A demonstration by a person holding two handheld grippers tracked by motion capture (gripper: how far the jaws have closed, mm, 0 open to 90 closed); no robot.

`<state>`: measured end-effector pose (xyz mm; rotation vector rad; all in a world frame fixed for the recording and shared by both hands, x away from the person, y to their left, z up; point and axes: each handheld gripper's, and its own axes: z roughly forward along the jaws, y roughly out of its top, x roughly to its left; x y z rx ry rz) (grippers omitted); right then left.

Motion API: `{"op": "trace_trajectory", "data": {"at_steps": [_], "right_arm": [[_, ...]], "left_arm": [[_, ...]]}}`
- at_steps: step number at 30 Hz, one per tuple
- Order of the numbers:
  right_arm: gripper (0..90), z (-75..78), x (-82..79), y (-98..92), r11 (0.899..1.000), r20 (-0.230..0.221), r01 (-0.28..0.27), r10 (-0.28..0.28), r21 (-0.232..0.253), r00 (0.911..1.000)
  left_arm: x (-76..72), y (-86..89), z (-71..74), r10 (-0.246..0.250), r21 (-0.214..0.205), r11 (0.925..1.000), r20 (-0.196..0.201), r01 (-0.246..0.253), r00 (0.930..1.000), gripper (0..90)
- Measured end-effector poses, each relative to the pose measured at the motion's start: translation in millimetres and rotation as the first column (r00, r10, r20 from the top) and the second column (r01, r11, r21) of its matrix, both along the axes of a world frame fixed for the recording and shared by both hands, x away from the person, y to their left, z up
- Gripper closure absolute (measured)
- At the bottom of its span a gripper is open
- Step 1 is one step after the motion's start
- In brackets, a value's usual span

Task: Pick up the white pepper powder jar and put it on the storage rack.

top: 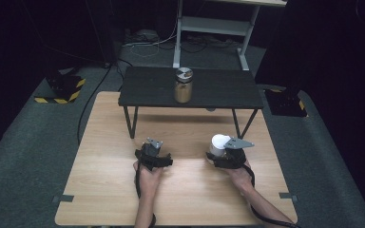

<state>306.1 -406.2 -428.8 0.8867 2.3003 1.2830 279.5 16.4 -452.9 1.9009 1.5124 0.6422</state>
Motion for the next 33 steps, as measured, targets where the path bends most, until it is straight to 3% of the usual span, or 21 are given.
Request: {"op": "trace_trajectory", "data": {"at_steps": [17, 28, 33], "right_arm": [[30.6, 29.3, 5.8, -11.9, 0.999, -0.006, -0.035, 0.035, 0.0, 0.9994], [30.6, 59.8, 8.5, -22.4, 0.997, 0.001, -0.077, 0.077, 0.0, 0.997], [30.6, 80.9, 12.3, -25.6, 0.993, -0.007, -0.12, 0.12, 0.004, 0.9927]], "left_arm": [[0.0, 0.0, 0.1, 0.0, 0.0, 1.0, 0.0, 0.0, 1.0, 5.2], [0.0, 0.1, 0.1, 0.0, 0.0, 1.0, 0.0, 0.0, 1.0, 5.2], [0.0, 0.0, 0.1, 0.0, 0.0, 1.0, 0.0, 0.0, 1.0, 5.2]]}}
